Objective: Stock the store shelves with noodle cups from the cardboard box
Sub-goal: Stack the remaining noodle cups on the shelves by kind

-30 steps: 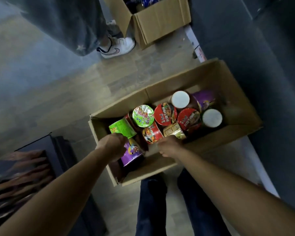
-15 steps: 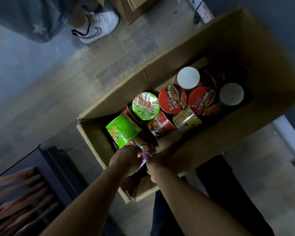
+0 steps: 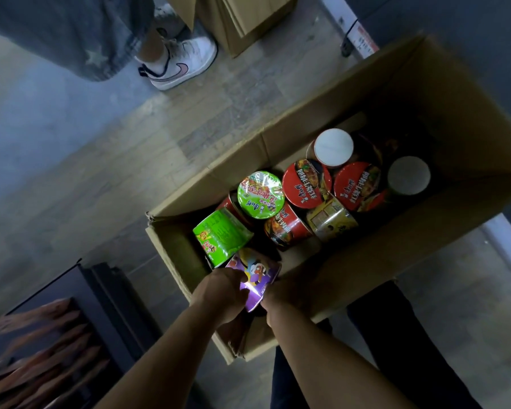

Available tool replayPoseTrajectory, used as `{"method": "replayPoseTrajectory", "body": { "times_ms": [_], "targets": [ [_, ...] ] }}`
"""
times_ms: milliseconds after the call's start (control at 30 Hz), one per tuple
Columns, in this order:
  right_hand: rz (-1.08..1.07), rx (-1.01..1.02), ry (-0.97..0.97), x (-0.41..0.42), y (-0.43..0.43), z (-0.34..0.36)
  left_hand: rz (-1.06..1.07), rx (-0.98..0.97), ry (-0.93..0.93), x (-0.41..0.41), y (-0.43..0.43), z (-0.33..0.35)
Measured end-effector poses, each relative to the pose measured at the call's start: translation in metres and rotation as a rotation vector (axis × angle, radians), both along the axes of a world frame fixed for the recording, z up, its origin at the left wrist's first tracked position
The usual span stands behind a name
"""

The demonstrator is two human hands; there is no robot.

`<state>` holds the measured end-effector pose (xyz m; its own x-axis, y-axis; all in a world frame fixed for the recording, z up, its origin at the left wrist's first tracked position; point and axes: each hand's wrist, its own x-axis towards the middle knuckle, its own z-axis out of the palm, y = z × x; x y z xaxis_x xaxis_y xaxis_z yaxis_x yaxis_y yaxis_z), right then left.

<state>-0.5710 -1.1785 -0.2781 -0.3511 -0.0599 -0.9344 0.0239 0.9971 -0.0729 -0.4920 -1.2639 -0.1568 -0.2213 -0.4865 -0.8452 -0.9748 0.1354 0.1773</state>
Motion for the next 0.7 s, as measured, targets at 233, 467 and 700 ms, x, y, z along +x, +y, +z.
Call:
{"method": "replayPoseTrajectory", "body": {
  "times_ms": [233, 467, 700],
  "targets": [
    [0.495, -0.167, 0.152, -0.052, -0.012, 0.075, -0.068, -0.041, 0.055, -0.023, -0.006, 0.016],
    [0.915, -0.297, 0.246, -0.107, -0.027, 0.134, -0.145, -0.074, 0.112, -0.064, -0.018, 0.046],
    [1.131, -0.479, 0.304, -0.160, -0.046, 0.207, -0.242, -0.111, 0.192, -0.095, -0.040, 0.100]
  ]
}}
